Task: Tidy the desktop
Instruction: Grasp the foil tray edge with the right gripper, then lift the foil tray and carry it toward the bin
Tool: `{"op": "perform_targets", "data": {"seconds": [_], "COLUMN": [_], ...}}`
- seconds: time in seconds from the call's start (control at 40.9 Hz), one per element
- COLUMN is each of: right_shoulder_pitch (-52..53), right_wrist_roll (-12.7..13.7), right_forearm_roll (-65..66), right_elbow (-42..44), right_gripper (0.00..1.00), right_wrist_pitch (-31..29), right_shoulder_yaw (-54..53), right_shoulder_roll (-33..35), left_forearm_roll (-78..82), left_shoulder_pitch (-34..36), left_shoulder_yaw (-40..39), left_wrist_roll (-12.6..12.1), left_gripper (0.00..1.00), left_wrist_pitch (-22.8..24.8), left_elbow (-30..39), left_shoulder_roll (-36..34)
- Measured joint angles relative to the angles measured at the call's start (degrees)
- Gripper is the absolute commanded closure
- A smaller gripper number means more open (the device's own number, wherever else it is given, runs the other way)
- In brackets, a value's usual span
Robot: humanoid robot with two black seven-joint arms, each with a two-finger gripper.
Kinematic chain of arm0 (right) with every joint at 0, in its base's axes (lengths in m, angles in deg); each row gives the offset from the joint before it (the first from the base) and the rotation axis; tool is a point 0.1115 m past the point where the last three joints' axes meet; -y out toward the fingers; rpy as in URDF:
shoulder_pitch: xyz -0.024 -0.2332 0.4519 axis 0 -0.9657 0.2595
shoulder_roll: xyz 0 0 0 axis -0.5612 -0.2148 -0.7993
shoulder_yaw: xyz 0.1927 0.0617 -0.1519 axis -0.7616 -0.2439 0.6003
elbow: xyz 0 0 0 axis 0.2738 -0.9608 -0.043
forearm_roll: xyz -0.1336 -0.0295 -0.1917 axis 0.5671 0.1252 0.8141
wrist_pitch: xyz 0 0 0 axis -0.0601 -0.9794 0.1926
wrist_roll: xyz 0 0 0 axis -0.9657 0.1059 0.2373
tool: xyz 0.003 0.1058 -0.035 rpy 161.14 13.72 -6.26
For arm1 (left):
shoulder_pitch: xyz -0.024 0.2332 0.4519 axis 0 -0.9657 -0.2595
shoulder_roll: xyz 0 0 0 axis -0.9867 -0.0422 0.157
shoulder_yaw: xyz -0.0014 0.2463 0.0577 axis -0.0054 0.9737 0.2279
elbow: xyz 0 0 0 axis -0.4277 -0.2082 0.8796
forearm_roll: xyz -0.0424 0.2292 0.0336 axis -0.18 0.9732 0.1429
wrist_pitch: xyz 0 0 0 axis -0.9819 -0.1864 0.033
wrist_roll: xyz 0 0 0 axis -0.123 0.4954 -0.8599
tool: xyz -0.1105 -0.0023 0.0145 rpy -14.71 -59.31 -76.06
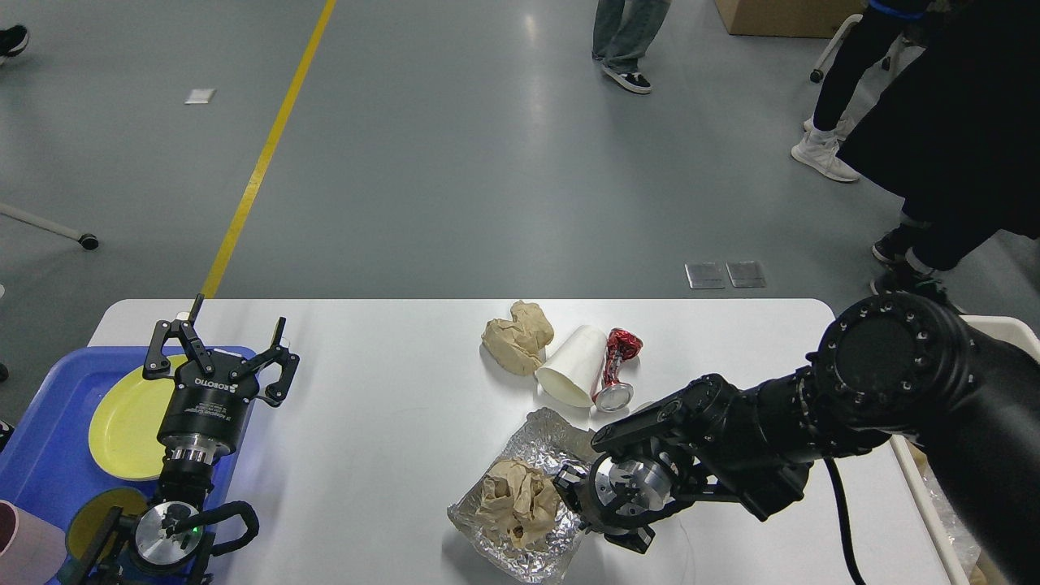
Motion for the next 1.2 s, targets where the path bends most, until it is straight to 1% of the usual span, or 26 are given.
{"op": "perform_targets", "data": {"seconds": [0.171, 0.342, 0.415, 0.562, 0.66, 0.733, 0.757, 0.831, 1.026, 1.124, 1.197], "right_shoulder_pitch": [3.6, 12.0, 16.3, 25.5, 31.8, 36.4, 39.3, 42.3, 56.8, 59.3, 59.5], "right_wrist_roll": [0.2, 0.3, 0.4, 0.6, 0.6, 0.5, 0.5, 0.4, 0.0, -0.2, -0.2], "right_forearm_roll": [-0.2, -0.4, -0.4, -0.5, -0.5, -0.5, -0.5, -0.3, 0.5, 0.5, 0.5], "right_elbow": [-4.0, -11.8, -15.0, -20.4, -23.3, -24.9, -25.7, -26.3, -28.3, -28.8, -28.8], "right_gripper": [1.0, 1.0, 1.0, 1.0, 1.0, 1.0, 1.0, 1.0, 1.0, 1.0, 1.0], "right_wrist_pitch": [-0.3, -0.9, -2.7, -9.3, -15.1, -20.4, -24.2, -27.9, -42.1, -44.3, -44.4], "right_shoulder_yaw": [-0.1, -0.1, -0.1, 0.0, 0.3, 0.6, 1.1, 2.2, 11.4, 13.3, 13.7], "right_shoulder_roll": [0.4, 1.6, 2.5, 4.8, 6.8, 8.7, 9.9, 10.9, 15.8, 16.7, 16.8], "left_forearm_roll": [0.0, 0.0, 0.0, 0.0, 0.0, 0.0, 0.0, 0.0, 0.0, 0.0, 0.0], "left_shoulder_pitch": [0.0, 0.0, 0.0, 0.0, 0.0, 0.0, 0.0, 0.0, 0.0, 0.0, 0.0], "left_shoulder_yaw": [0.0, 0.0, 0.0, 0.0, 0.0, 0.0, 0.0, 0.0, 0.0, 0.0, 0.0], "left_wrist_roll": [0.0, 0.0, 0.0, -0.1, -0.1, -0.1, -0.1, -0.1, 0.0, 0.0, 0.0], "left_gripper": [0.04, 0.04, 0.04, 0.04, 0.04, 0.04, 0.04, 0.04, 0.04, 0.04, 0.04], "left_wrist_pitch": [0.0, 0.0, 0.0, 0.0, 0.0, 0.0, 0.0, 0.0, 0.0, 0.0, 0.0], "left_elbow": [0.0, 0.0, 0.0, 0.0, 0.0, 0.0, 0.0, 0.0, 0.0, 0.0, 0.0], "left_shoulder_roll": [0.0, 0.0, 0.0, 0.0, 0.0, 0.0, 0.0, 0.0, 0.0, 0.0, 0.0]}}
